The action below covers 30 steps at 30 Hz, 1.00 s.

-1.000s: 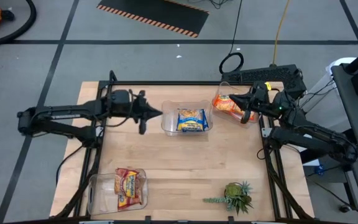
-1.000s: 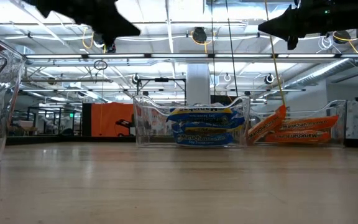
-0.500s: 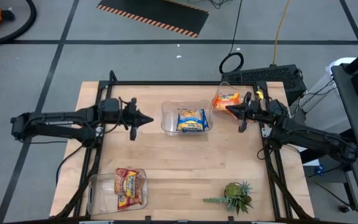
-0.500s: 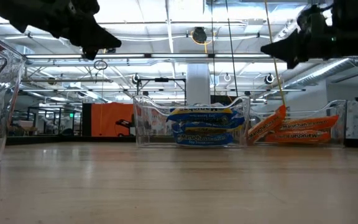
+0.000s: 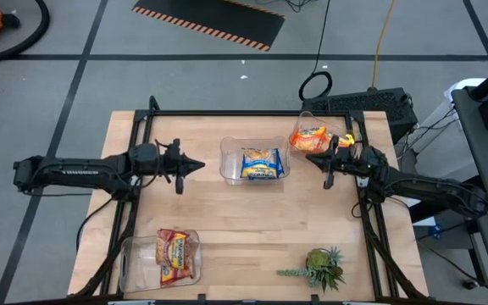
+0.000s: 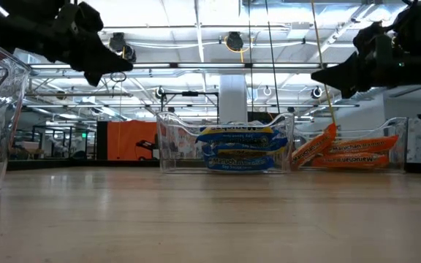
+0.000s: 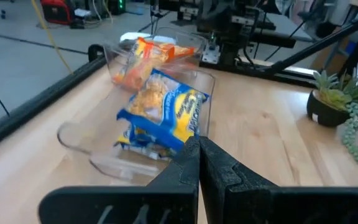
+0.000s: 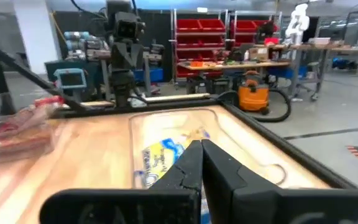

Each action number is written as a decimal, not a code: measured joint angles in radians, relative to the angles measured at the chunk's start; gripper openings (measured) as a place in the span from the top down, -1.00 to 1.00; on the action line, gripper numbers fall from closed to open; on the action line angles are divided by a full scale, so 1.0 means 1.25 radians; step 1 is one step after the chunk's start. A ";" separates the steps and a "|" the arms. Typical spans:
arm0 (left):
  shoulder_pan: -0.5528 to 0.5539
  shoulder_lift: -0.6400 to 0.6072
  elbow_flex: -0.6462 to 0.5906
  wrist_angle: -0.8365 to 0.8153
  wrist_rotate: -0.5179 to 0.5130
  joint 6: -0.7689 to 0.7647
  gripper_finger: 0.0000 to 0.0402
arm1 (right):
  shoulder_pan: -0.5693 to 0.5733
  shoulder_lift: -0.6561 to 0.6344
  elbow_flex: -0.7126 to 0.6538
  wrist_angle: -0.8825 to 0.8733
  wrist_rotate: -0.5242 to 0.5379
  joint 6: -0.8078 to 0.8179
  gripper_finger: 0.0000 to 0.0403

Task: Sort Maruchan noodles
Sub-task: Return to Home Position

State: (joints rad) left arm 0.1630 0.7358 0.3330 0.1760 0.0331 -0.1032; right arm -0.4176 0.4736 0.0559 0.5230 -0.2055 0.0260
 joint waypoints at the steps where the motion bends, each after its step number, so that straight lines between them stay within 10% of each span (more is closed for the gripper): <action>1: -0.004 -0.005 -0.012 0.003 -0.003 -0.008 0.99 | 0.006 0.000 -0.005 0.013 0.000 0.007 1.00; 30: -0.101 -0.282 -0.259 0.074 -0.075 -0.072 0.99 | 0.121 -0.085 -0.020 0.005 0.059 -0.012 1.00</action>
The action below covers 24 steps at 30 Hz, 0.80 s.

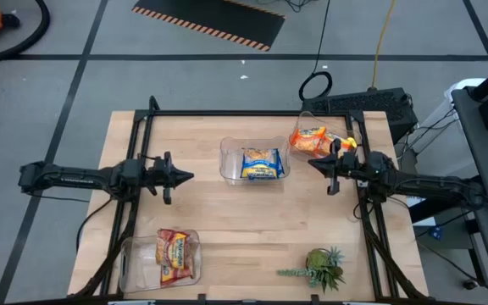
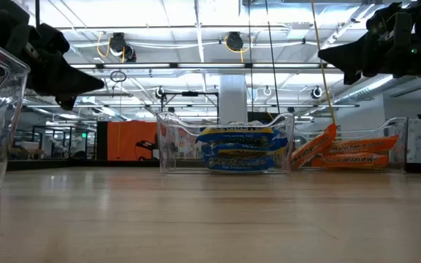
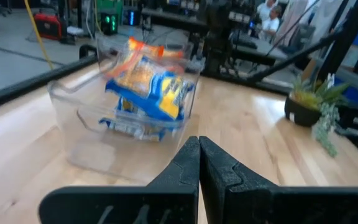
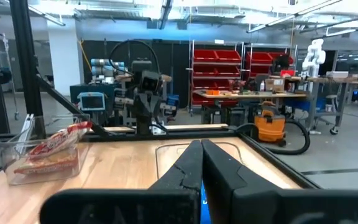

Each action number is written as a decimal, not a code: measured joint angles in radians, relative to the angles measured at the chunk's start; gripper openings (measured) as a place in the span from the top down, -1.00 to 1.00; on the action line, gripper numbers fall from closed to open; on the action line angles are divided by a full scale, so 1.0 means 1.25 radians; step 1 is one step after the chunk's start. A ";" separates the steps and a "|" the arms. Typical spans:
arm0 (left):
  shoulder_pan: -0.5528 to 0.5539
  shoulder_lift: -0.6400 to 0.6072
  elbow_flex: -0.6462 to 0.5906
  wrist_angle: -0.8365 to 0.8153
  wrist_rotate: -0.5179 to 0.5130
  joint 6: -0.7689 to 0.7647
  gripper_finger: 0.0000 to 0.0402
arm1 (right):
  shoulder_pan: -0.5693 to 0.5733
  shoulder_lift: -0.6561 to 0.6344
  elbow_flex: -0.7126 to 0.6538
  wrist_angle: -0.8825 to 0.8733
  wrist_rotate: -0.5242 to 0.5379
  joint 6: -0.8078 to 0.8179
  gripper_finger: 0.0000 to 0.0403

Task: Sort Maruchan noodles
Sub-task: Return to Home Position

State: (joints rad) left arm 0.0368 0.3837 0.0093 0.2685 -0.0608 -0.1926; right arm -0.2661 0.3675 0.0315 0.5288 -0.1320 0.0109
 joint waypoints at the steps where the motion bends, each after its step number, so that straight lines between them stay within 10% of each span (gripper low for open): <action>1: 0.000 -0.006 0.000 -0.017 0.000 0.000 0.99 | 0.000 -0.011 0.000 -0.010 0.000 0.000 1.00; 24: 0.000 -0.073 0.001 -0.111 -0.001 -0.010 0.99 | 0.001 -0.227 -0.001 -0.208 0.023 -0.019 1.00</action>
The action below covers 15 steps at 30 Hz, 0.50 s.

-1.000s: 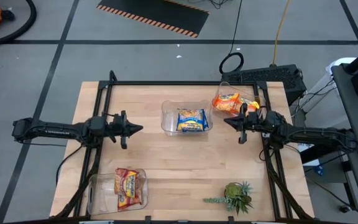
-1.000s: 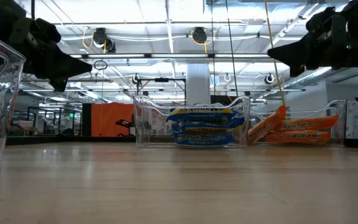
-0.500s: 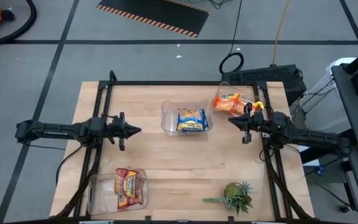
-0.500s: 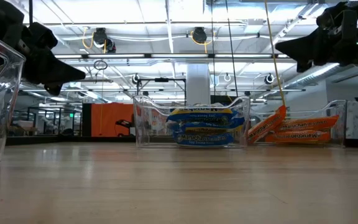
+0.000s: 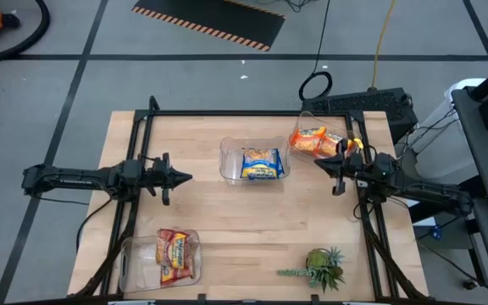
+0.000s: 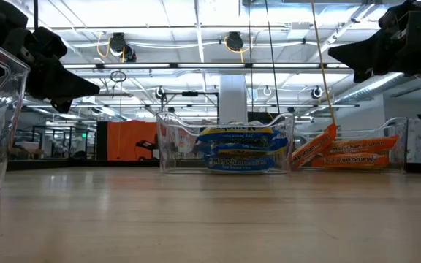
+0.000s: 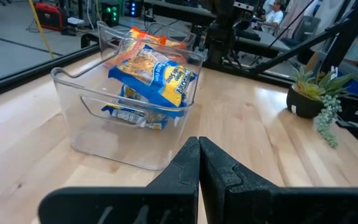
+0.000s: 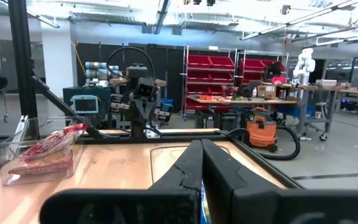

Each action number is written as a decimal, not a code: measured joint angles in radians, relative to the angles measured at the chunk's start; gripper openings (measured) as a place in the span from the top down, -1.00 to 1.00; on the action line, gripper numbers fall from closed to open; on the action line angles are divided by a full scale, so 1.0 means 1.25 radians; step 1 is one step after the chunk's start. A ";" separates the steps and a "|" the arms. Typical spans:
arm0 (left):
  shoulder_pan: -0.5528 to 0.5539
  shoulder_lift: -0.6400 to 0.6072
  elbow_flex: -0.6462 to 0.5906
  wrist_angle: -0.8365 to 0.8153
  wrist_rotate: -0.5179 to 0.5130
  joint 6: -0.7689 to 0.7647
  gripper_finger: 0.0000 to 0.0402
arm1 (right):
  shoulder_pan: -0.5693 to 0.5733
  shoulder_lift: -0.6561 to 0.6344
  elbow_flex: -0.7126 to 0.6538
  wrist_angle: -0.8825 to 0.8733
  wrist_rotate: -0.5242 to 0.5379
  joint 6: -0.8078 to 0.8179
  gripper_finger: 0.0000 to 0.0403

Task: Sort Maruchan noodles
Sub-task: Return to Home Position

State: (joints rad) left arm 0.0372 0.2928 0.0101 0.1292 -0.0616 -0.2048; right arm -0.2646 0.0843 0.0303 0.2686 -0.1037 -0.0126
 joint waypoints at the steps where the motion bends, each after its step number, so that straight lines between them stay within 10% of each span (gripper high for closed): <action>1: 0.000 0.000 0.000 0.000 0.000 -0.002 0.99 | 0.000 -0.010 0.000 -0.012 0.000 -0.004 1.00; 15: 0.001 0.000 0.000 -0.006 -0.054 -0.015 0.99 | 0.023 -0.065 0.000 -0.091 -0.004 0.027 1.00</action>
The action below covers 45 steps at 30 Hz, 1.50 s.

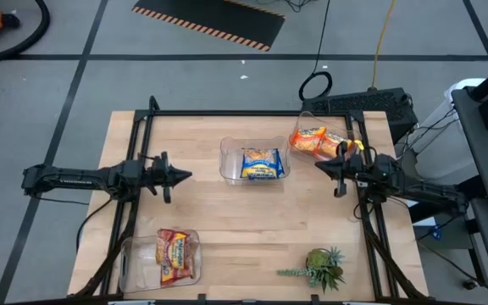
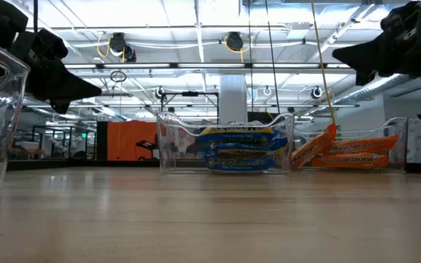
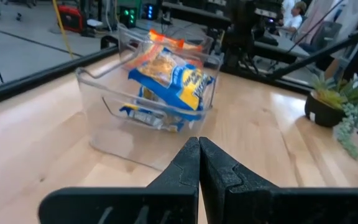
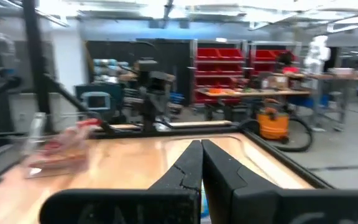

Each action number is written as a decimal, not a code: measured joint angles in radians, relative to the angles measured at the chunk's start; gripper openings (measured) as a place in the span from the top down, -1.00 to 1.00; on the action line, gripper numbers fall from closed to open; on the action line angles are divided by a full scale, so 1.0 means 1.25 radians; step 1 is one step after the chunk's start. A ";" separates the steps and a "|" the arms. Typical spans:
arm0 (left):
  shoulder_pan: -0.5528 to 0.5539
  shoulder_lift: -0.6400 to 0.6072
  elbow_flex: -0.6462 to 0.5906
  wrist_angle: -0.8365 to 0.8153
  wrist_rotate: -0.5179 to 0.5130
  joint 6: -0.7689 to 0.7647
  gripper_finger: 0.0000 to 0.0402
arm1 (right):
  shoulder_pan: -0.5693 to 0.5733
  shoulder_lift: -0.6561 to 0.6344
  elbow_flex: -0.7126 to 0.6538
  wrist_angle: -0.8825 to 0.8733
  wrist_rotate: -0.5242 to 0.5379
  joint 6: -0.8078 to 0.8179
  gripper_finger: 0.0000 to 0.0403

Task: Sort Maruchan noodles
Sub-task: Return to Home Position

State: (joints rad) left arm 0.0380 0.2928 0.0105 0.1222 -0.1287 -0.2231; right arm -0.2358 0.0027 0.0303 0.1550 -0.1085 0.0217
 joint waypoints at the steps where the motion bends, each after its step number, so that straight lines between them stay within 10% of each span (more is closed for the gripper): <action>1: 0.000 0.000 0.000 0.006 -0.003 0.002 0.99 | 0.012 -0.001 0.000 0.001 -0.001 0.002 1.00; 18: 0.000 0.000 0.000 0.007 -0.003 -0.018 0.99 | 0.232 0.000 0.000 -0.002 0.088 -0.014 1.00; 45: -0.045 0.000 0.000 -0.030 0.094 0.057 0.99 | 0.237 0.001 0.000 -0.050 0.086 -0.049 1.00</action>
State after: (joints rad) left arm -0.0178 0.2932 0.0109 0.0841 -0.0114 -0.1516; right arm 0.0608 0.0036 0.0299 0.0925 -0.0013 -0.0391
